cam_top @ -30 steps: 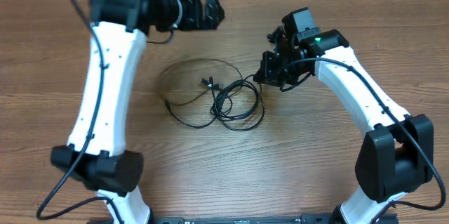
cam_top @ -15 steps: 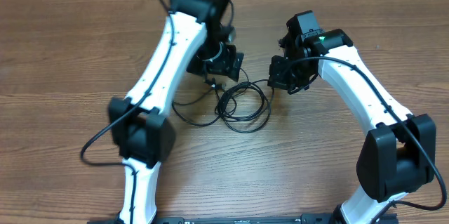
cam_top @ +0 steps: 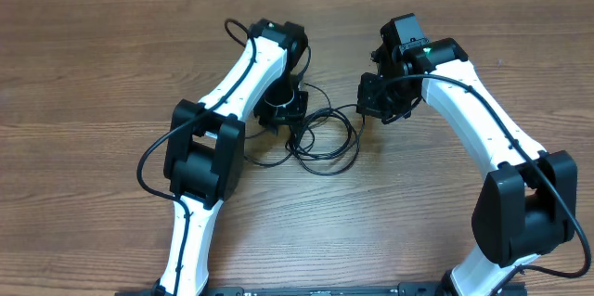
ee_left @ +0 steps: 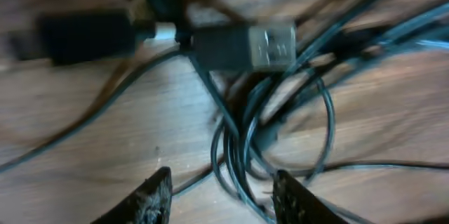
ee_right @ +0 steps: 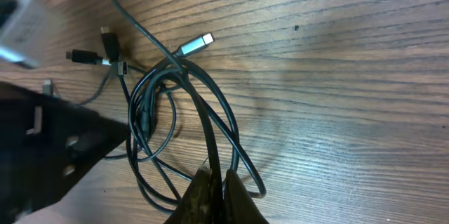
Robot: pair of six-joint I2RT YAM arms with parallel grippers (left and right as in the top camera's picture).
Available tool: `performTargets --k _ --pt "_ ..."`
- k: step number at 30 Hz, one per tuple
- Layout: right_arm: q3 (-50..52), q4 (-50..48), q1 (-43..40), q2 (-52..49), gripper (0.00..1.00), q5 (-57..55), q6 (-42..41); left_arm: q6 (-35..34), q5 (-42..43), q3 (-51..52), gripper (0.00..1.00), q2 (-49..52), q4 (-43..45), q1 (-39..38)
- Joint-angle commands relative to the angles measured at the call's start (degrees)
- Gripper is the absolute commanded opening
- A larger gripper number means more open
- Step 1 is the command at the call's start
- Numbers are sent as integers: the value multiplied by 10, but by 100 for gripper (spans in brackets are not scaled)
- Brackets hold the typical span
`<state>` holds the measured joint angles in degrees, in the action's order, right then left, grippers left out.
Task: Untangle cables
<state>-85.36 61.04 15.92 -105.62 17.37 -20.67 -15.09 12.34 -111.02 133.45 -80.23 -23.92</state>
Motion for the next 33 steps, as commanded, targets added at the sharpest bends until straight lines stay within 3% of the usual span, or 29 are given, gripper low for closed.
performTargets --k 1,2,5,6,11,13,16,19,22,26,27,33 --pt "3 -2 -3 0 4 -8 -1 -8 39 37 47 3 46 -2" --pt "3 -2 -3 0 4 -8 -1 -8 41 43 46 3 59 -3" --pt "3 -2 -3 0 4 -8 -1 -8 42 61 15 3 100 -7" --pt "3 -2 -3 0 4 -8 -1 -8 42 66 11 3 107 -8" --pt "3 2 -3 1 4 -8 -1 -8 37 91 12 3 125 -12" --pt "3 2 -3 1 4 -8 -1 -8 38 98 4 3 133 -12" --pt "2 5 -3 1 4 -8 5 -8 38 95 4 -2 142 -9" --pt "-22 23 -5 4 6 14 67 -8 39 72 4 -43 144 7" --pt "-66 56 -7 14 16 35 120 -8 45 54 4 -103 152 18" --pt "-153 103 -4 28 56 93 165 -8 71 50 4 -213 190 22" --pt "-168 106 -2 28 61 116 165 -8 82 50 4 -237 199 22" --pt "-169 96 -2 27 63 181 155 -43 107 50 4 -289 221 23"
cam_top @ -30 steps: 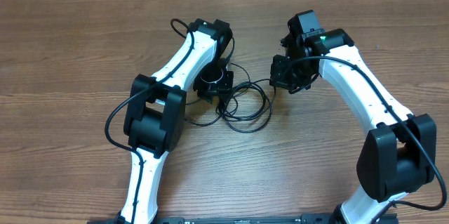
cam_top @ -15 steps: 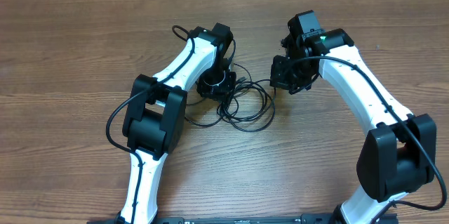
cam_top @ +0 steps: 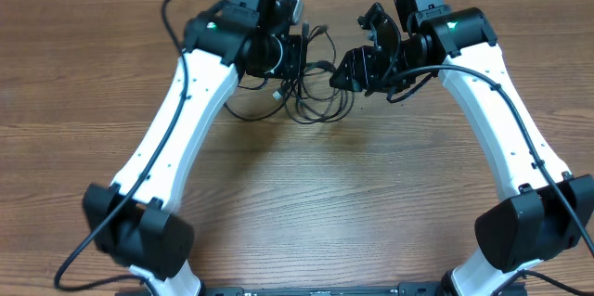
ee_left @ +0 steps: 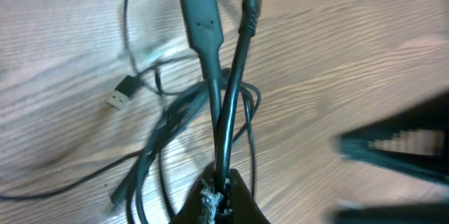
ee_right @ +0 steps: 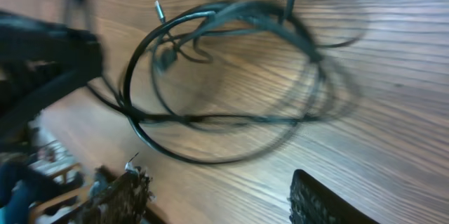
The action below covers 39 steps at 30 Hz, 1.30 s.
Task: Untangle cables
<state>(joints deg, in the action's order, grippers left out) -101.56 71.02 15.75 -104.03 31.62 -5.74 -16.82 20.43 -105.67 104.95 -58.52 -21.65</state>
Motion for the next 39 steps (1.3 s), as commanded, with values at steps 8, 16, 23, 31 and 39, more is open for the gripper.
performTargets --k 8,16,23,31,39 --pt "49 -68 12 10 61 17 -93 -89 115 -6 4 -5 49 38" --pt "129 -140 34 10 60 17 -47 -92 141 -38 4 -5 70 45" --pt "142 -171 47 9 69 4 106 -91 156 -64 4 -5 69 45" --pt "168 -283 47 7 73 -87 230 -91 173 -64 4 -5 65 45" --pt "169 -372 43 -5 74 -102 277 -92 276 -64 4 -6 65 77"
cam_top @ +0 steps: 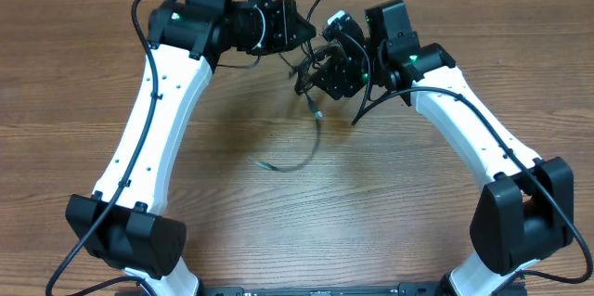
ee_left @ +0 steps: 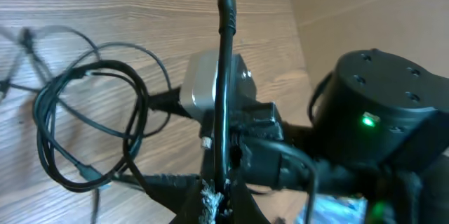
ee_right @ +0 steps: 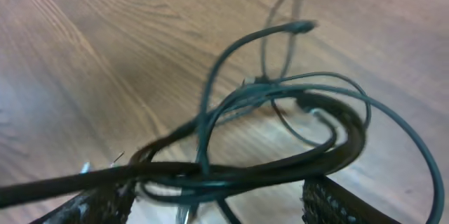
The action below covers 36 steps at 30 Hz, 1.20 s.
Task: Untangle cables
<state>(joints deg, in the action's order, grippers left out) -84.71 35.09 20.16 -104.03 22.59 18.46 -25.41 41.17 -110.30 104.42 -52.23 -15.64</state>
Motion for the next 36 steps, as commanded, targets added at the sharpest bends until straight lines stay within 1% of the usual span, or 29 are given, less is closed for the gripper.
performTargets --k 1,3,5,6,7,9,11,13,14,15,16,17,18,21,24,26,29,30,32,33,34,36 --pt "0 -14 -1 -10 75 -11 32 -6 69 -17 4 -1 1 20" --pt "0 -11 -1 -17 74 -11 -39 -3 61 -17 4 -2 -2 26" --pt "-1 -10 -7 -17 74 -3 -145 -3 26 -17 4 -2 -7 29" --pt "-2 -7 -12 -16 74 23 -230 -4 -16 -17 4 -2 -9 29" --pt "-2 -5 -13 -16 73 34 -249 -4 -43 -17 4 -2 -11 29" --pt "-2 7 -20 -16 68 62 -301 -3 -108 -16 4 0 -20 22" --pt "-2 18 -25 -16 67 60 -334 1 -154 -16 4 5 -33 10" --pt "-2 42 -41 -15 67 60 -365 45 -211 -16 4 26 -50 -15" --pt "-2 54 -50 -13 67 60 -367 60 -236 -16 5 40 -59 -26" --pt "-2 68 -61 -9 68 60 -367 67 -252 -16 11 52 -65 -32" --pt "-2 78 -69 -6 70 60 -367 81 -265 -16 23 68 -69 -39" --pt "-2 95 -85 1 71 60 -367 105 -267 -16 37 87 -72 -42" --pt "-2 104 -94 5 72 60 -367 109 -267 -16 45 95 -72 -42" --pt "-2 132 -114 13 73 60 -360 162 -268 -16 59 119 -77 -42" --pt "-2 149 -125 15 75 60 -360 209 -268 -16 64 125 -101 -43" --pt "-2 156 -130 15 76 60 -352 233 -264 -16 64 125 -120 -45" --pt "-2 163 -138 15 77 54 -345 284 -247 -12 61 125 -181 -59" --pt "-2 163 -139 15 77 52 -345 291 -244 -8 59 125 -186 -63" --pt "-2 165 -146 15 78 49 -345 320 -242 10 56 125 -185 -85" --pt "-2 165 -149 15 78 49 -345 335 -242 25 56 125 -174 -97" --pt "-2 166 -155 15 78 49 -345 349 -247 41 58 126 -161 -110" --pt "-2 170 -163 15 78 49 -345 356 -279 64 61 130 -139 -128"
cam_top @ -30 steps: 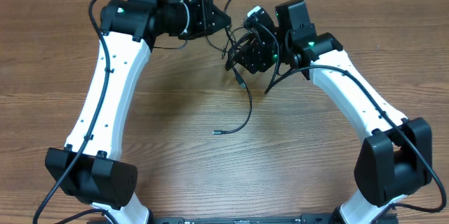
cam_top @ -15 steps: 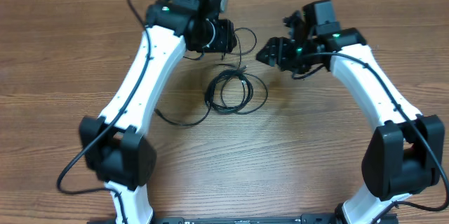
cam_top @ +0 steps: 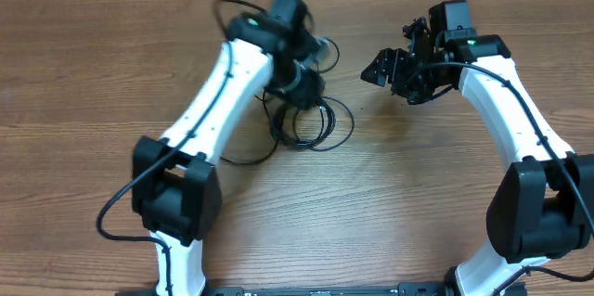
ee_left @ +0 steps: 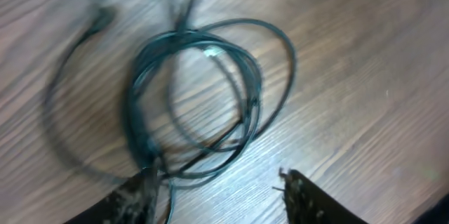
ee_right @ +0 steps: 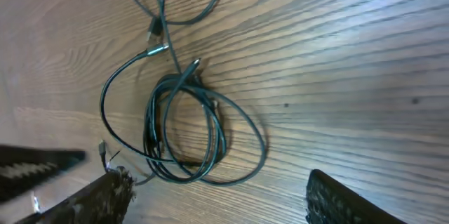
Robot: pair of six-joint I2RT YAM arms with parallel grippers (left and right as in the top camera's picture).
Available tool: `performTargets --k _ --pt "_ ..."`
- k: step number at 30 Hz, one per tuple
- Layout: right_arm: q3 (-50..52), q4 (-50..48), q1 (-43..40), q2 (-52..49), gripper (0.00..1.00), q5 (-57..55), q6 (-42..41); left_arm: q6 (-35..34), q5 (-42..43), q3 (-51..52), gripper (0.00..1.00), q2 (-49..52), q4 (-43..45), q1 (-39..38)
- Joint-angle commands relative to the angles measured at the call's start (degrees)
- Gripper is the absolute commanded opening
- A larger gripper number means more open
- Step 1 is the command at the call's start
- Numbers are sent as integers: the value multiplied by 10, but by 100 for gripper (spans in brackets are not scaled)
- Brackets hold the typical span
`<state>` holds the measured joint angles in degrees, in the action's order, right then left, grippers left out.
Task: Untangle cables
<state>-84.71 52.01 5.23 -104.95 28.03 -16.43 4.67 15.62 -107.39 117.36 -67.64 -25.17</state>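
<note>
The black cable tangle (cam_top: 311, 125) lies as a loose coil on the wooden table. My left gripper (cam_top: 303, 87) hangs just behind it, open. In the left wrist view the coil (ee_left: 200, 104) lies ahead of the spread fingertips (ee_left: 137, 194), and one strand runs close by the left one. My right gripper (cam_top: 388, 68) is open to the right of the coil, apart from it. The right wrist view shows the coil (ee_right: 186, 129) with a thinner cable (ee_right: 165, 13) trailing off beyond it, and nothing between the fingers (ee_right: 105, 196).
A thin strand (cam_top: 243, 159) loops out to the left of the coil. Bare wooden table (cam_top: 418, 203) spreads in front and to the right. The left arm (cam_top: 218, 92) stretches across the left half and the right arm (cam_top: 520, 120) runs along the right side.
My left gripper was shut on a cable held up high; now it is open and low. The tangle lies flat on the table. My right gripper has drawn away to the right.
First my right gripper was shut on a strand while my left stood open over the tangle. Then my left was shut on cables and my right open. After that the bundle hung lifted between both grippers. Now it lies as a coil, with both grippers open.
</note>
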Motion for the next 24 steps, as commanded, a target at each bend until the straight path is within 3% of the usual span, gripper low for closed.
performTargets --k 1,8,12,15,19,24 --pt "-2 11 -27 24 78 -5 5 61 -43 42 61 18 20 -46" --pt "-2 29 -35 24 78 -6 35 86 -78 42 59 103 21 -83" --pt "-2 32 -35 24 78 -5 34 70 -127 42 52 132 28 -93" --pt "-2 33 -35 24 78 -5 35 68 -133 42 40 145 31 -95" --pt "-2 35 -35 24 77 -5 35 60 -133 40 15 144 35 -95" --pt "-2 36 -35 24 78 -5 35 38 -132 5 4 136 -2 -95"
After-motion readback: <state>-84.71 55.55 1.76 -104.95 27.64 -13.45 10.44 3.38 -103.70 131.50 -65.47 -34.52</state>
